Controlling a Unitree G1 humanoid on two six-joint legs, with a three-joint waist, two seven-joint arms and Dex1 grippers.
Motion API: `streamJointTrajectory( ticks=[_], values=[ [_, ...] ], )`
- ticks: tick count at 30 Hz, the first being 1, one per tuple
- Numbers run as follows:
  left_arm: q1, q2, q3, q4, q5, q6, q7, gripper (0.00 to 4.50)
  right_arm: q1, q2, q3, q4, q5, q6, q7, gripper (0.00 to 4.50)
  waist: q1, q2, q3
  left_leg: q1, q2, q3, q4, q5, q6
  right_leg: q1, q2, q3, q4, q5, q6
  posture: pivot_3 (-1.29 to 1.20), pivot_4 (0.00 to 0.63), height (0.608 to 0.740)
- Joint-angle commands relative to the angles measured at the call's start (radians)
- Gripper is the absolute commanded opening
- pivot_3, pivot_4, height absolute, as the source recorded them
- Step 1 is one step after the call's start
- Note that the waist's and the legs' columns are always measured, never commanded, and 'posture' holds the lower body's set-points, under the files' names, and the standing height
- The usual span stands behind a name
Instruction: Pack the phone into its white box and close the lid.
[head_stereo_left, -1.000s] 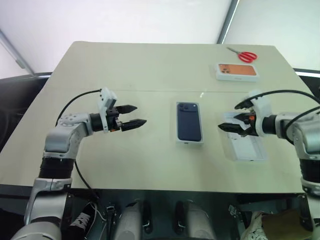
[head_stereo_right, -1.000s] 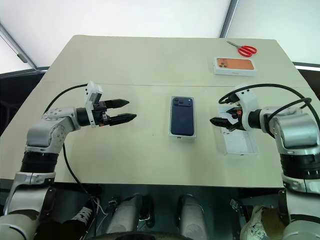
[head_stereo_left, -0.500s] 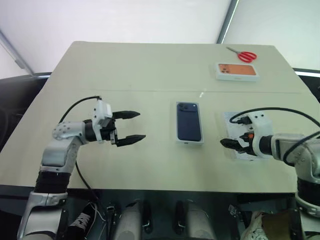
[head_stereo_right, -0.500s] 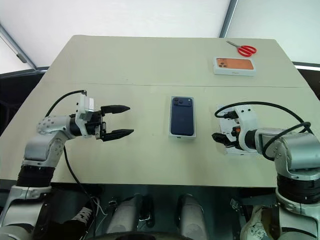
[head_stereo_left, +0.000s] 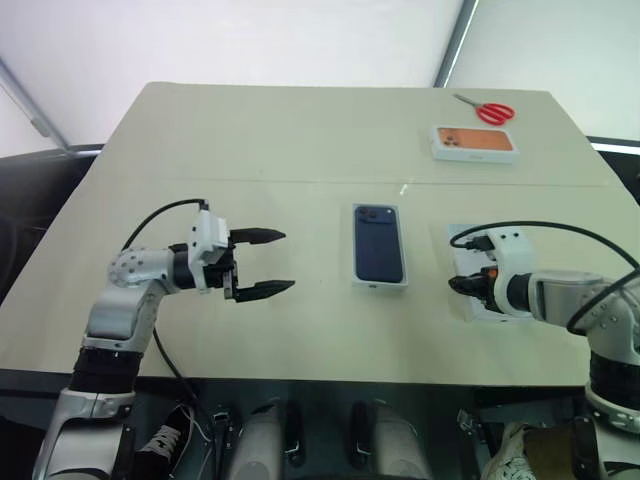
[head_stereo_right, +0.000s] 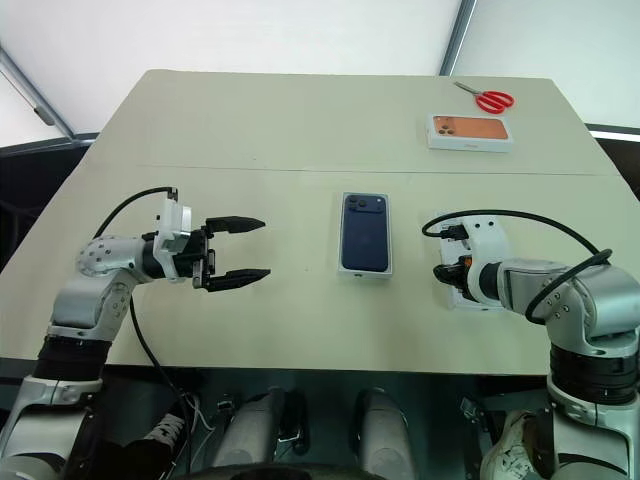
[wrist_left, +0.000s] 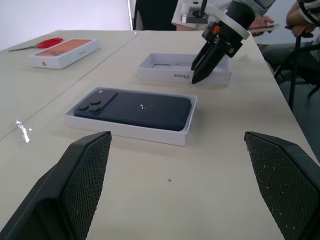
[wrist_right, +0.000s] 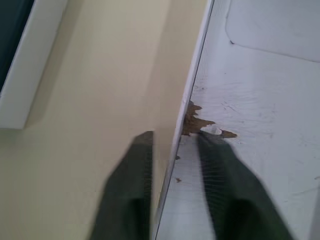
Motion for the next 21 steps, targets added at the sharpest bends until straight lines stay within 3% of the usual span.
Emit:
streamJointTrajectory(
  ticks=[1,7,12,15,21],
  values=[
    [0.004,0.001,0.006,-0.038,-0.014,-0.004,0.018,4.50,-0.008,0.000,0.007,0.004,0.036,0.007,-0.044,0.04,0.000,0.000,0.000,0.000,0.000,0.000,0.000,0.000,0.001,0.000,0.000,0.000,0.000,0.000,0.000,0.00,0.150,0.738],
    [-0.014,-0.006,0.015,-0.023,-0.021,0.026,0.068,4.50,-0.139,0.064,-0.048,0.093,0.008,0.007,-0.100,0.04,-0.004,0.000,0.000,0.000,0.000,0.000,0.000,-0.002,0.004,0.000,0.001,0.000,0.000,0.000,0.000,0.00,0.150,0.738],
    [-0.035,-0.010,0.012,-0.001,-0.011,0.048,0.104,4.50,-0.391,0.259,-0.235,0.222,-0.001,-0.064,-0.102,0.04,-0.005,0.002,0.001,-0.001,0.001,0.001,0.000,0.001,-0.002,-0.002,0.004,0.002,0.001,0.000,0.000,0.00,0.150,0.738],
    [-0.058,-0.015,0.008,0.011,-0.017,0.107,0.139,4.50,-0.474,0.335,-0.281,0.242,0.033,-0.115,-0.066,0.04,0.000,0.002,0.001,-0.002,0.002,0.002,0.000,0.002,-0.002,-0.003,0.007,0.002,0.001,0.000,0.000,0.00,0.150,0.738],
    [-0.109,-0.045,0.017,0.026,-0.023,0.205,0.231,4.50,-0.599,0.598,-0.524,0.283,0.153,-0.053,-0.109,0.04,-0.002,0.002,0.001,-0.002,0.002,0.001,0.000,0.002,-0.002,-0.002,0.007,0.002,0.001,0.000,0.000,0.00,0.150,0.738]
  ],
)
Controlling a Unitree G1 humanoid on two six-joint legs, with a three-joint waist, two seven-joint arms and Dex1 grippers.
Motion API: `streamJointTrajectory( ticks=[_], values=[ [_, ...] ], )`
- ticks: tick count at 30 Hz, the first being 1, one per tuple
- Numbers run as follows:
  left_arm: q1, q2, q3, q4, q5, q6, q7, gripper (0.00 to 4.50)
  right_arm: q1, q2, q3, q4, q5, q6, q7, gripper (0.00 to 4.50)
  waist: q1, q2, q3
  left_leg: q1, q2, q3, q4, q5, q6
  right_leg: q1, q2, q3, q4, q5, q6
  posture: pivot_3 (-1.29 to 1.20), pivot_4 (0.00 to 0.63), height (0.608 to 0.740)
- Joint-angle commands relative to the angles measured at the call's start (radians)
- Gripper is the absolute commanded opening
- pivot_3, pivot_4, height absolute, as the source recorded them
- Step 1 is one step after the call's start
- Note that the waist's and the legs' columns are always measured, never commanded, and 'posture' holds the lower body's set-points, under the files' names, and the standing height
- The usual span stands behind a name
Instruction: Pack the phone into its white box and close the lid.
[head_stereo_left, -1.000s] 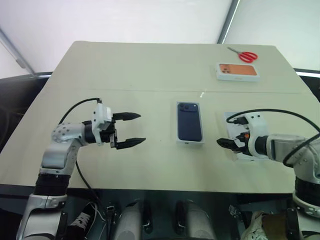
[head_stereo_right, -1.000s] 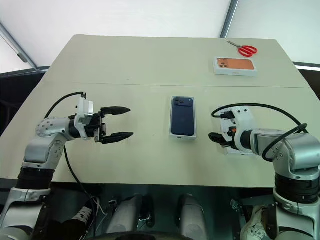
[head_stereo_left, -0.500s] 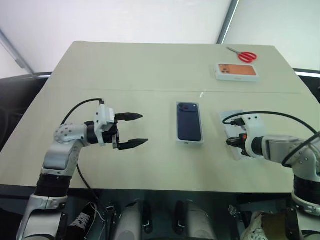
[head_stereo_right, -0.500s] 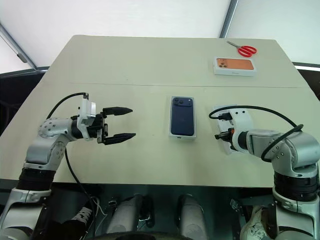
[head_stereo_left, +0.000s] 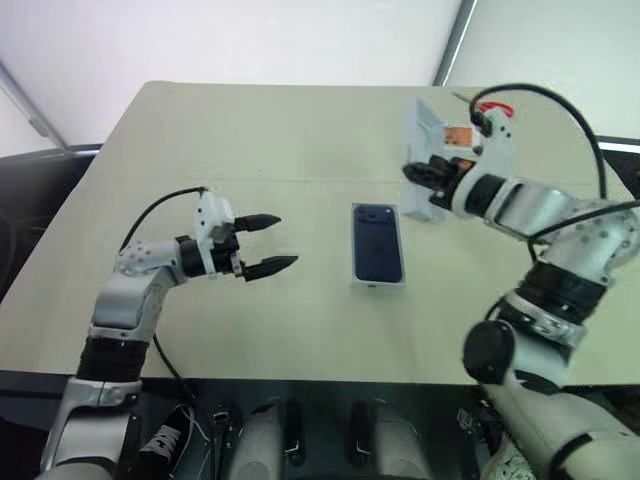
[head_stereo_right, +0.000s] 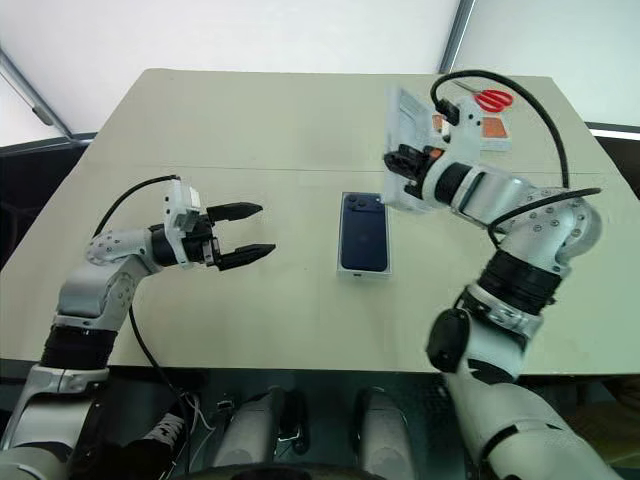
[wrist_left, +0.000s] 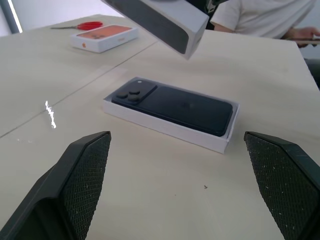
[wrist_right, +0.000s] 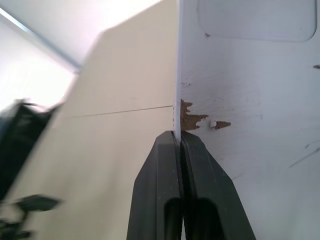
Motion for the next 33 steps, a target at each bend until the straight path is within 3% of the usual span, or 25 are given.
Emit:
streamJointTrajectory(
  ticks=[1,7,14,33],
  values=[
    [-0.035,-0.019,0.027,-0.015,-0.031,0.057,0.059,4.50,-0.054,0.099,-0.115,-0.012,0.089,0.025,-0.020,0.04,-0.002,0.000,0.000,0.000,0.000,0.000,0.000,0.000,0.000,0.000,0.000,0.000,0.000,0.000,0.000,0.00,0.150,0.738],
    [-0.056,-0.043,0.061,-0.029,-0.059,0.130,0.156,4.50,0.016,0.313,-0.187,-0.020,0.212,0.062,-0.030,0.04,-0.009,0.000,0.000,0.000,0.001,0.000,0.000,0.000,-0.001,0.000,0.001,0.000,0.000,0.000,0.000,0.00,0.150,0.738],
    [-0.035,-0.068,0.072,-0.049,-0.072,0.168,0.215,4.50,0.153,0.399,-0.188,-0.006,0.308,0.069,-0.096,0.04,-0.006,0.000,0.000,0.000,0.000,0.000,0.000,0.000,-0.001,-0.001,0.001,0.001,0.000,0.000,0.000,0.00,0.150,0.738],
    [-0.038,-0.136,0.030,0.015,-0.029,0.104,0.238,4.50,0.345,0.338,0.025,0.034,0.531,-0.025,-0.230,0.04,-0.007,0.001,-0.001,0.003,0.000,0.000,-0.003,0.000,-0.001,0.001,0.001,0.003,-0.001,0.000,0.000,0.00,0.150,0.738]
  ],
)
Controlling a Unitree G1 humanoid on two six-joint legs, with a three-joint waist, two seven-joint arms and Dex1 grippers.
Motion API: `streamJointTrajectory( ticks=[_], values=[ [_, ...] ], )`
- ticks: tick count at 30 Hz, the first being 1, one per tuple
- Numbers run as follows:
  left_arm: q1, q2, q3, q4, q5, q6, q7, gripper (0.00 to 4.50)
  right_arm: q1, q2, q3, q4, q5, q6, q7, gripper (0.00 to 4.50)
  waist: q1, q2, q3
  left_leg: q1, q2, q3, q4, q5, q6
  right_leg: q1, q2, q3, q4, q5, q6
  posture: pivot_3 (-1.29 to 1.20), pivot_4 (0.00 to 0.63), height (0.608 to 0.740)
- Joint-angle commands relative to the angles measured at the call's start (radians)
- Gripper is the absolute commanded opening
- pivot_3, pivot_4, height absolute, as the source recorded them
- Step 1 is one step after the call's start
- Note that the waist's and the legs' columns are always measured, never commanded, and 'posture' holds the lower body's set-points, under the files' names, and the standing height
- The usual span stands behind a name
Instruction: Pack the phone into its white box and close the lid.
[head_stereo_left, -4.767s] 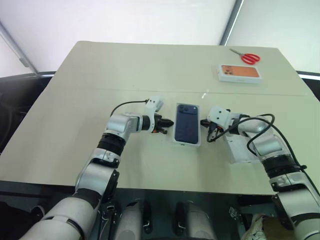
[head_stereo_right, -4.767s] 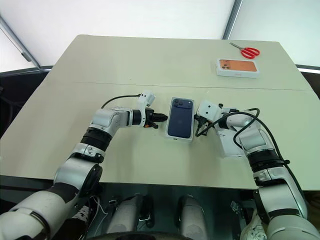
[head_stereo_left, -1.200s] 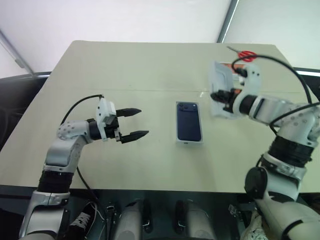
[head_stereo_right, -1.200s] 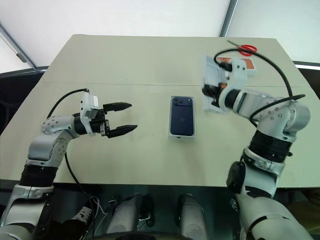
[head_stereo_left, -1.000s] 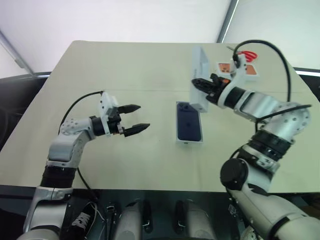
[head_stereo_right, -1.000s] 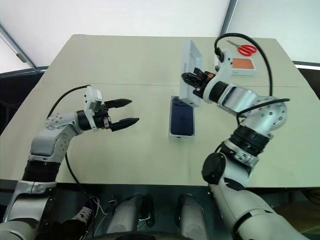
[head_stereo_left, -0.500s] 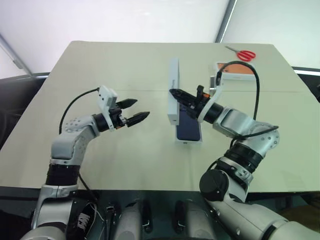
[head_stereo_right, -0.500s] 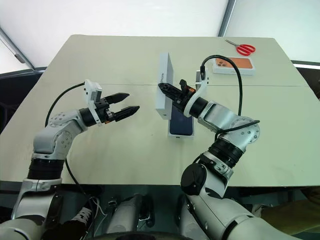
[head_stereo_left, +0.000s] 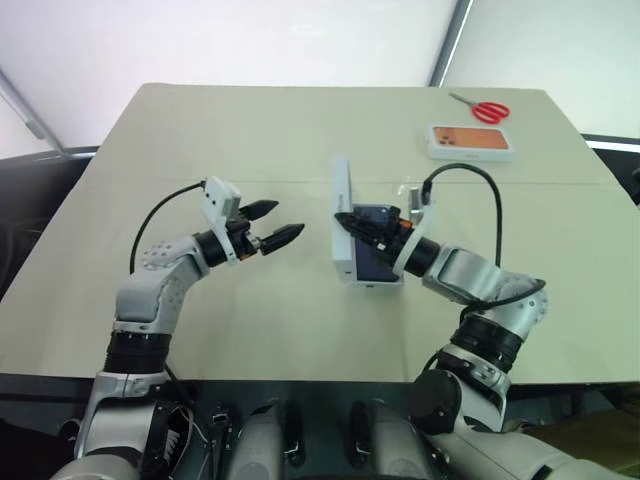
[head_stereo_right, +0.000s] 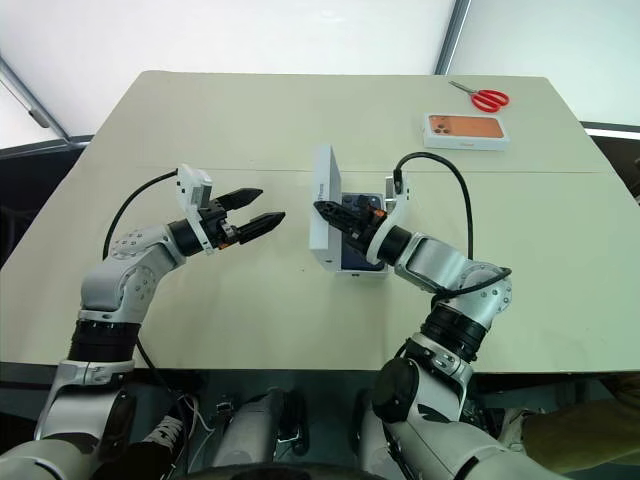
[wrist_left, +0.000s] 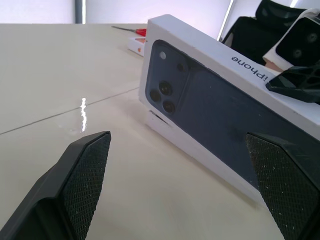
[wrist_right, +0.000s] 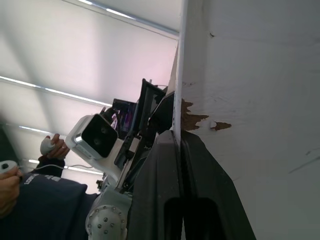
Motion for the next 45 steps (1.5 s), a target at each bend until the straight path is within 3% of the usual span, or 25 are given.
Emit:
streamJointTrajectory(
  ticks=[1,5,8,11,17,20,22,23,31,35,38,45],
  values=[
    [-0.013,-0.014,-0.012,0.004,0.014,-0.032,0.003,4.50,0.055,0.054,0.049,0.015,0.037,-0.068,-0.050,0.04,0.001,0.000,0.000,0.000,0.000,0.000,0.000,0.000,0.000,0.000,0.000,0.000,0.000,0.000,0.000,0.00,0.150,0.738],
    [-0.019,-0.025,-0.015,0.017,0.024,-0.041,0.002,4.50,0.066,0.045,0.118,0.027,0.141,-0.136,-0.107,0.04,0.000,0.000,0.000,0.000,0.000,0.000,0.000,0.000,0.000,0.000,0.000,0.000,0.000,0.000,0.000,0.00,0.150,0.738],
    [-0.023,-0.040,-0.009,0.027,0.009,-0.023,0.004,3.65,0.082,0.035,0.174,0.027,0.206,-0.199,-0.144,0.00,0.000,0.000,0.000,0.000,0.000,0.000,0.000,0.000,0.000,0.000,0.000,0.000,0.000,0.000,0.000,0.00,0.150,0.738],
    [-0.023,-0.047,-0.006,0.017,0.010,-0.026,0.007,2.15,0.087,0.017,0.233,0.016,0.285,-0.265,-0.176,0.00,0.000,0.000,0.000,-0.001,0.000,0.000,0.000,0.000,0.000,0.000,0.000,0.000,0.000,0.000,0.000,0.00,0.150,0.738],
    [0.002,-0.040,-0.002,0.008,0.013,-0.022,0.015,2.15,0.129,-0.071,0.304,0.052,0.310,-0.348,-0.182,0.00,0.002,0.000,0.000,-0.001,0.000,0.000,0.000,0.000,0.000,-0.001,0.000,0.000,0.000,0.000,0.000,0.00,0.150,0.738],
    [0.020,-0.047,-0.007,-0.002,-0.006,0.003,0.008,1.20,0.156,-0.110,0.334,0.065,0.310,-0.374,-0.163,0.00,0.001,0.000,0.000,-0.001,0.000,0.000,0.000,0.000,0.000,0.000,0.000,0.000,-0.001,0.000,0.000,0.00,0.150,0.738],
    [0.025,-0.055,-0.015,-0.004,-0.001,0.001,0.013,0.22,0.165,-0.129,0.349,0.065,0.311,-0.394,-0.153,0.00,0.000,0.000,0.000,-0.001,0.000,0.000,0.000,0.000,0.001,0.000,0.000,0.000,-0.001,0.000,0.000,0.00,0.150,0.738],
    [0.021,-0.067,-0.024,0.004,0.012,-0.008,0.026,0.08,0.167,-0.139,0.354,0.065,0.308,-0.404,-0.142,0.00,0.001,0.000,0.000,-0.001,0.001,0.000,0.000,0.000,0.001,0.000,0.000,0.000,-0.001,0.000,0.000,0.00,0.150,0.738],
    [-0.043,-0.191,-0.078,0.072,0.062,-0.052,0.085,0.08,0.125,-0.216,0.372,0.098,0.279,-0.485,-0.081,0.00,0.008,0.000,0.000,-0.001,0.000,0.000,0.000,-0.003,0.006,0.000,0.000,0.000,-0.001,0.000,0.000,0.00,0.150,0.738],
    [-0.075,-0.227,-0.087,0.114,0.070,-0.060,0.087,0.08,0.133,-0.216,0.368,0.109,0.366,-0.504,-0.100,0.00,0.005,0.000,0.000,-0.001,0.001,0.000,0.000,-0.003,0.006,0.000,0.000,0.000,-0.002,0.000,0.000,0.00,0.150,0.738],
    [-0.077,-0.230,-0.092,0.126,0.075,-0.059,0.078,0.00,0.144,-0.260,0.397,0.078,0.332,-0.489,-0.084,0.89,0.003,0.000,0.000,-0.001,0.001,0.000,0.000,-0.003,0.006,0.000,0.001,0.000,-0.001,0.000,0.000,0.00,0.150,0.738],
    [-0.083,-0.241,-0.097,0.151,0.090,-0.082,0.069,0.00,0.126,-0.449,0.401,0.067,0.259,-0.468,0.058,4.37,0.009,0.000,0.000,-0.002,0.000,0.000,0.001,-0.004,0.008,0.000,0.000,0.000,-0.002,0.000,0.000,0.00,0.150,0.738]
  ],
)
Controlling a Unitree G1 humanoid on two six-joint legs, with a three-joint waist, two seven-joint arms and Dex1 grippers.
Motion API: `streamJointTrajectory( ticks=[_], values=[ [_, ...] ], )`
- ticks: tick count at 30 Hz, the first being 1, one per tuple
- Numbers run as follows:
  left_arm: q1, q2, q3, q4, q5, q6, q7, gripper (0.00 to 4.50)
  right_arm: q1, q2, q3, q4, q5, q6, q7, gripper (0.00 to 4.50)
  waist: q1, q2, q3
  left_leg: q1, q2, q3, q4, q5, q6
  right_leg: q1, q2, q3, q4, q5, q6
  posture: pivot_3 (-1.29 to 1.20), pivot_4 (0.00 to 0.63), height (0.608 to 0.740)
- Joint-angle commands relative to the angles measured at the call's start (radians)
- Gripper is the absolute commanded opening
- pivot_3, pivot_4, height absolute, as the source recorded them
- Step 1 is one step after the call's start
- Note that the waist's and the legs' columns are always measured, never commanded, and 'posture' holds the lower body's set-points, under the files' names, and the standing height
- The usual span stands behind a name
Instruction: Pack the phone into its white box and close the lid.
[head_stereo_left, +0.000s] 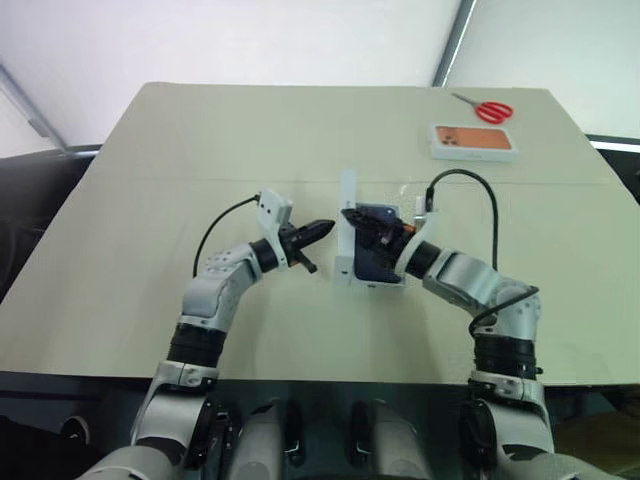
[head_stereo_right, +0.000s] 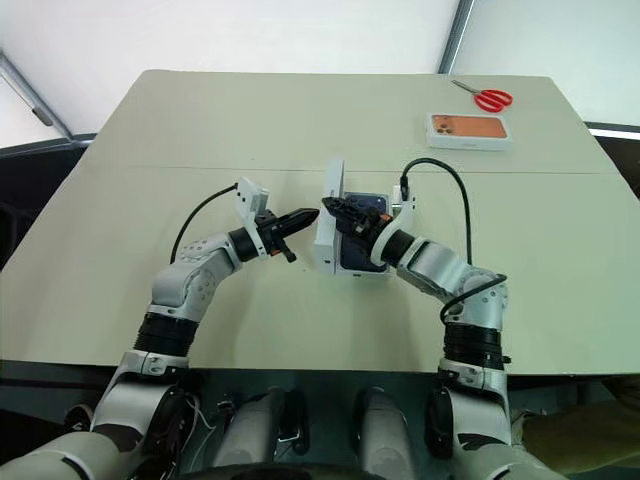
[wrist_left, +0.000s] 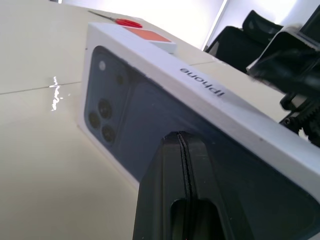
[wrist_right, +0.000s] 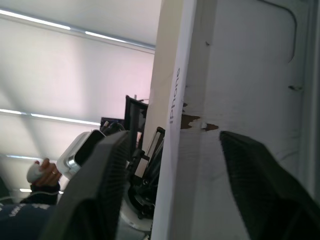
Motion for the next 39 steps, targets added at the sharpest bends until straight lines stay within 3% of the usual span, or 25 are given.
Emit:
streamJointTrajectory(
  ticks=[1,3,6,8,9,11,18,32,39],
  values=[
    [-0.025,-0.018,-0.012,-0.009,0.002,-0.026,-0.010,0.00,-0.021,-0.119,0.016,-0.066,-0.094,0.010,0.146,4.37,-0.001,0.000,0.000,0.000,0.000,0.000,0.000,0.000,0.000,0.000,0.000,0.000,-0.001,0.000,0.000,0.00,0.150,0.738],
    [-0.030,-0.026,-0.017,-0.004,0.006,-0.030,-0.010,0.00,-0.044,-0.177,-0.013,-0.032,-0.128,-0.016,0.199,4.37,-0.001,0.000,0.000,-0.001,0.000,0.000,0.000,-0.001,0.001,0.000,0.000,0.000,-0.002,0.000,0.000,0.00,0.150,0.738],
    [-0.047,-0.044,-0.035,0.037,0.031,-0.065,-0.018,0.00,-0.058,-0.340,0.064,-0.038,-0.393,-0.149,0.428,4.37,0.003,0.001,0.001,-0.001,0.000,0.000,0.000,-0.001,0.001,0.000,0.000,0.000,-0.003,0.000,0.000,0.00,0.150,0.738],
    [-0.065,-0.060,-0.030,0.070,0.023,-0.062,-0.021,0.00,-0.065,-0.384,0.094,-0.019,-0.504,-0.227,0.524,4.37,0.001,0.001,0.001,-0.002,0.001,0.000,0.001,-0.001,0.001,0.000,0.001,-0.001,-0.005,0.000,0.000,0.00,0.150,0.738],
    [-0.075,-0.068,-0.034,0.088,0.029,-0.079,-0.023,0.00,-0.060,-0.424,0.146,-0.020,-0.603,-0.290,0.582,4.14,0.000,0.001,0.001,-0.002,0.001,0.000,0.000,-0.001,0.001,0.001,0.002,-0.001,-0.006,0.000,0.000,0.00,0.150,0.738],
    [-0.096,-0.086,-0.045,0.119,0.041,-0.098,-0.026,0.00,-0.035,-0.489,0.241,-0.031,-0.787,-0.423,0.703,3.52,-0.001,0.001,0.001,-0.002,0.002,0.000,0.000,-0.001,0.002,0.001,0.002,-0.001,-0.007,0.000,0.000,0.00,0.150,0.738],
    [-0.141,-0.132,-0.052,0.181,0.058,-0.124,-0.036,0.00,0.019,-0.575,0.439,0.036,-1.246,-0.823,0.899,0.01,0.001,0.000,0.001,-0.002,0.001,0.001,0.001,0.002,-0.003,0.001,0.002,-0.002,-0.008,0.001,0.001,0.00,0.150,0.738],
    [-0.118,0.034,0.012,0.149,0.071,-0.054,-0.030,0.00,0.021,-0.449,0.427,0.008,-1.364,-0.854,0.920,0.01,0.000,0.000,0.001,-0.002,0.003,0.000,0.002,0.004,-0.006,0.003,0.001,-0.003,-0.009,0.001,0.001,0.00,0.150,0.738],
    [-0.130,-0.001,-0.022,0.266,0.104,-0.070,-0.044,0.00,0.017,-0.425,0.425,0.031,-1.415,-0.860,0.922,0.01,0.003,0.000,0.001,-0.001,0.002,0.000,0.002,0.004,-0.006,0.004,0.002,-0.003,-0.009,0.001,0.001,0.00,0.150,0.738]
  ],
)
